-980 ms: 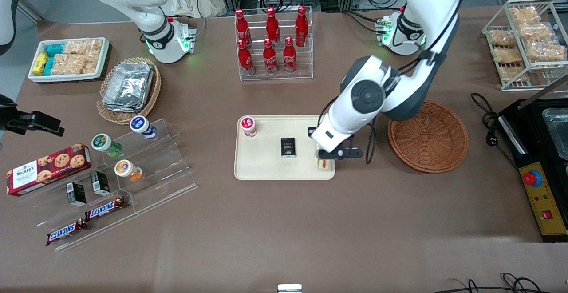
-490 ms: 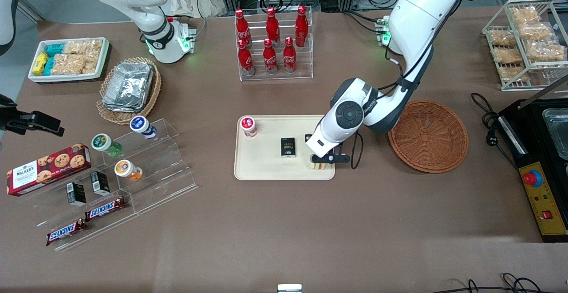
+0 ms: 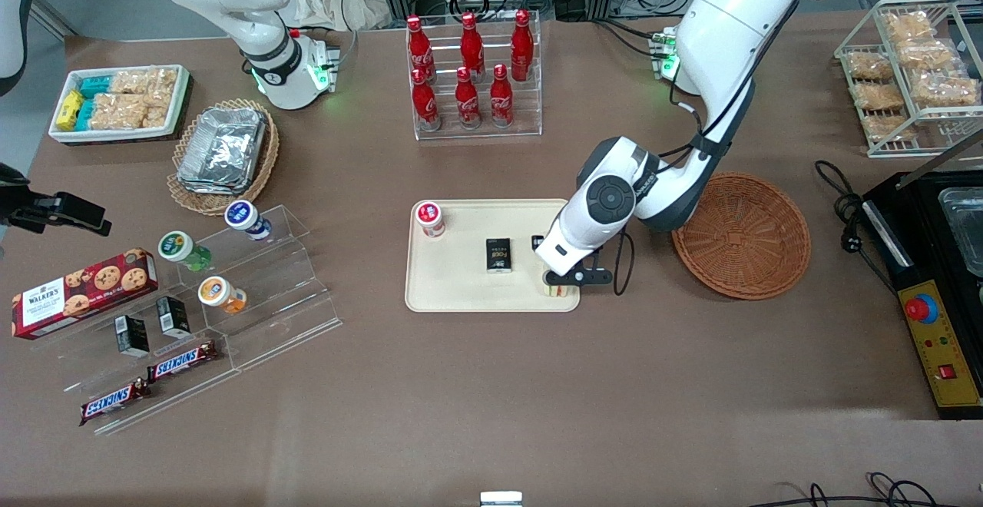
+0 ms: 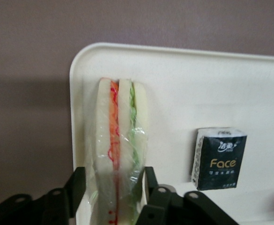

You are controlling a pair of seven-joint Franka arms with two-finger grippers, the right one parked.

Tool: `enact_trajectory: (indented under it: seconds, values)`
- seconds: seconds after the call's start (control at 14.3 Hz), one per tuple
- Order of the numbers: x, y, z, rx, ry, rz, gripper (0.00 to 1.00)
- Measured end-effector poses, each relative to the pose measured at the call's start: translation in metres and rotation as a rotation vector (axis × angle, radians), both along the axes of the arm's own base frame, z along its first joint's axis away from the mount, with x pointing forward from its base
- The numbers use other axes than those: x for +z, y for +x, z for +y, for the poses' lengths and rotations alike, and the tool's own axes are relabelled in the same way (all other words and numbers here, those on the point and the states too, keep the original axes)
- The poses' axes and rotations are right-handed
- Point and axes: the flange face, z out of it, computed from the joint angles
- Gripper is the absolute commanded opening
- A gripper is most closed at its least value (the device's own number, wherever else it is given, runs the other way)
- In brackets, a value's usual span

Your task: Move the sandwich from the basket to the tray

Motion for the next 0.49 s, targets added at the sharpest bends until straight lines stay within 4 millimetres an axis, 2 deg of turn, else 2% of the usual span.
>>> enact_trajectory:
  seconds: [0.14,0.28,0.35,0.49]
  values:
    - [0.021,0.012,-0.003,0.102,-0.015,-0.025,1.00]
    - [0.054,0.027,-0.006,0.202,-0.043,-0.066,1.00]
    - [0.073,0.036,-0.002,0.234,-0.054,-0.095,1.00]
    - [0.113,0.052,0.023,0.278,-0.042,-0.140,1.00]
